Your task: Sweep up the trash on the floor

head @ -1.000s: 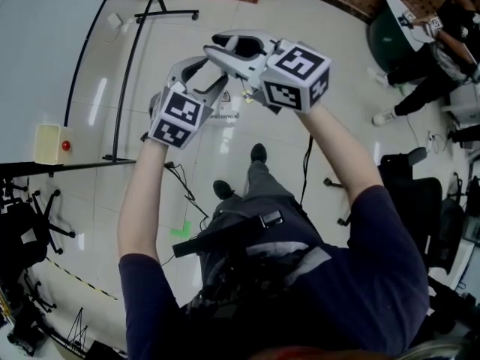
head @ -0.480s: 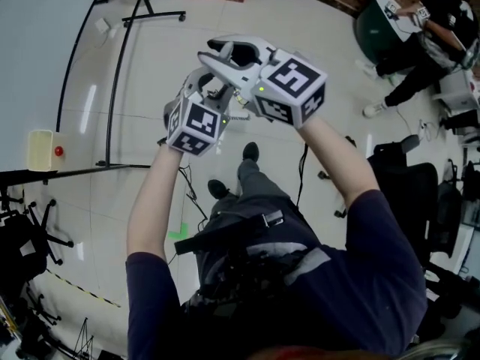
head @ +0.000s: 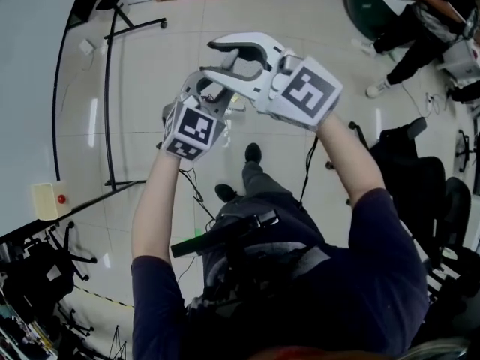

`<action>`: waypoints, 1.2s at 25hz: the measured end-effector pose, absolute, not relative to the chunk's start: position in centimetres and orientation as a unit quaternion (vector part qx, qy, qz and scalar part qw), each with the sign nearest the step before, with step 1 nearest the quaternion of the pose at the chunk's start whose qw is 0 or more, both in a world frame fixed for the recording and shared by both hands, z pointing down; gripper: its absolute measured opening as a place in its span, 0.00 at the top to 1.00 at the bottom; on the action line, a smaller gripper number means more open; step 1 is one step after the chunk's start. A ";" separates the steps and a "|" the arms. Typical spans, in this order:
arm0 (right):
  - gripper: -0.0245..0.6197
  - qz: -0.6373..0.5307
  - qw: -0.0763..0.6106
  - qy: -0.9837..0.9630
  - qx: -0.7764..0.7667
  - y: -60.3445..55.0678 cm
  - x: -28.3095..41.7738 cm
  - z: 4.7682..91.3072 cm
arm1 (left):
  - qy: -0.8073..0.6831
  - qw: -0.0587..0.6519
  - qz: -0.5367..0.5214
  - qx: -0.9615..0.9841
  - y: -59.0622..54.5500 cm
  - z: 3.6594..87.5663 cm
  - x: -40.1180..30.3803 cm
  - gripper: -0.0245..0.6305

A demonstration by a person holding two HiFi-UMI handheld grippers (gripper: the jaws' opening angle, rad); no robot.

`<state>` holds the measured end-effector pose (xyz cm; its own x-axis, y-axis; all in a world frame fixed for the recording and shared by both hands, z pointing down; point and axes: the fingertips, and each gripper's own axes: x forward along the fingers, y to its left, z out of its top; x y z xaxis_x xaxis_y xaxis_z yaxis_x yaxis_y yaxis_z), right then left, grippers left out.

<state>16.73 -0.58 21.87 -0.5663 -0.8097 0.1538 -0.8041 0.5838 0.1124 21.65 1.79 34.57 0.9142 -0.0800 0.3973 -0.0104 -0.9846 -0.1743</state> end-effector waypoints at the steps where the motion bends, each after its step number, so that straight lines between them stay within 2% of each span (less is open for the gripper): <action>1: 0.65 -0.026 0.099 -0.890 0.445 -0.5 17.8 22.0 | 0.015 0.086 -0.212 -0.973 1.4 34.8 22.4 0.80; 6: 0.64 0.003 0.090 -0.922 0.377 -0.4 22.8 23.0 | -0.029 0.078 -0.239 -0.967 -0.2 35.8 25.3 0.80; 9: 0.70 -0.014 0.103 -0.930 0.352 -1.2 24.2 23.6 | -0.053 0.073 -0.259 -0.962 -0.7 36.4 26.6 0.80; 14: 0.72 -0.010 0.082 -0.934 0.348 -2.6 26.5 23.9 | -0.077 0.068 -0.279 -0.955 -1.4 37.1 28.8 0.80; 20: 0.74 -0.034 0.092 -0.900 0.424 -4.9 28.4 24.3 | -0.080 0.068 -0.272 -0.957 -3.4 37.6 31.4 0.80; 26: 0.75 -0.052 0.129 -0.863 0.486 -6.1 30.2 26.9 | -0.081 0.098 -0.261 -0.957 -5.0 40.1 34.4 0.80; 30: 0.75 -0.037 0.153 -0.834 0.529 -7.3 31.4 29.8 | -0.078 0.087 -0.238 -0.964 -6.4 42.8 36.3 0.80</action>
